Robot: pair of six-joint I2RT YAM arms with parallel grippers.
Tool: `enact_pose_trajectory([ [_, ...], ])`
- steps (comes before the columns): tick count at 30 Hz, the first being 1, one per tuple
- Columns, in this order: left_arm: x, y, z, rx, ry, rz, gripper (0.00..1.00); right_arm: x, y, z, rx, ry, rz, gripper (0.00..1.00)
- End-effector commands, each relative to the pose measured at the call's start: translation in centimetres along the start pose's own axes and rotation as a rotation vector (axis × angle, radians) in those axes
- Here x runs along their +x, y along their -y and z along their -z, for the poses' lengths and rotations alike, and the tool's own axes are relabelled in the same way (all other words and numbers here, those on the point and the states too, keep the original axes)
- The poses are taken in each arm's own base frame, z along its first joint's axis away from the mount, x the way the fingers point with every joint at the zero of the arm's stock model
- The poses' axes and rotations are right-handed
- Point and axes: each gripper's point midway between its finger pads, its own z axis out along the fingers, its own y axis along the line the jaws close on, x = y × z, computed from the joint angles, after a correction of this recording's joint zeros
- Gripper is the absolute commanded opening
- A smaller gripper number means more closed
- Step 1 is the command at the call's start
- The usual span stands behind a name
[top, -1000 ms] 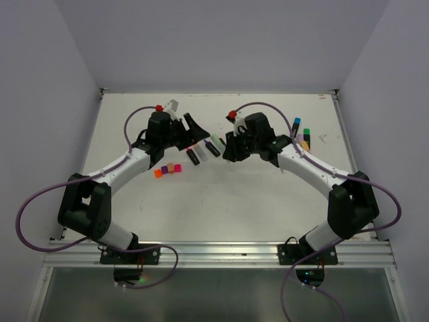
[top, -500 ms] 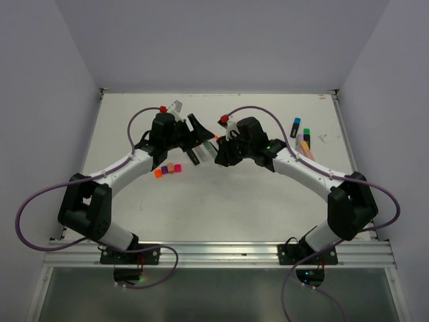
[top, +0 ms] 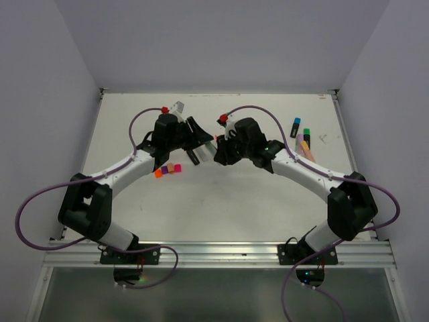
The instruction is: Open the pen caps
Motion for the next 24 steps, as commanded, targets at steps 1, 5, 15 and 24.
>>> enact_pose_trajectory([
  [1,-1.1,1.4,-0.3,0.032,0.036,-0.003,0.48,-2.9,-0.7,1.1,0.003,0.100,0.013,0.00],
  [5,-0.5,1.6,-0.6,0.035,0.024,-0.008,0.43,-3.0,-0.6,1.0,0.008,0.102,0.015,0.00],
  [15,-0.1,3.1,-0.2,0.106,0.025,-0.042,0.00,-3.8,-0.9,0.5,-0.007,0.120,0.021,0.34],
  [24,-0.7,3.7,0.4,0.114,0.057,-0.027,0.00,-3.8,-0.9,-1.2,-0.021,0.106,0.008,0.14],
])
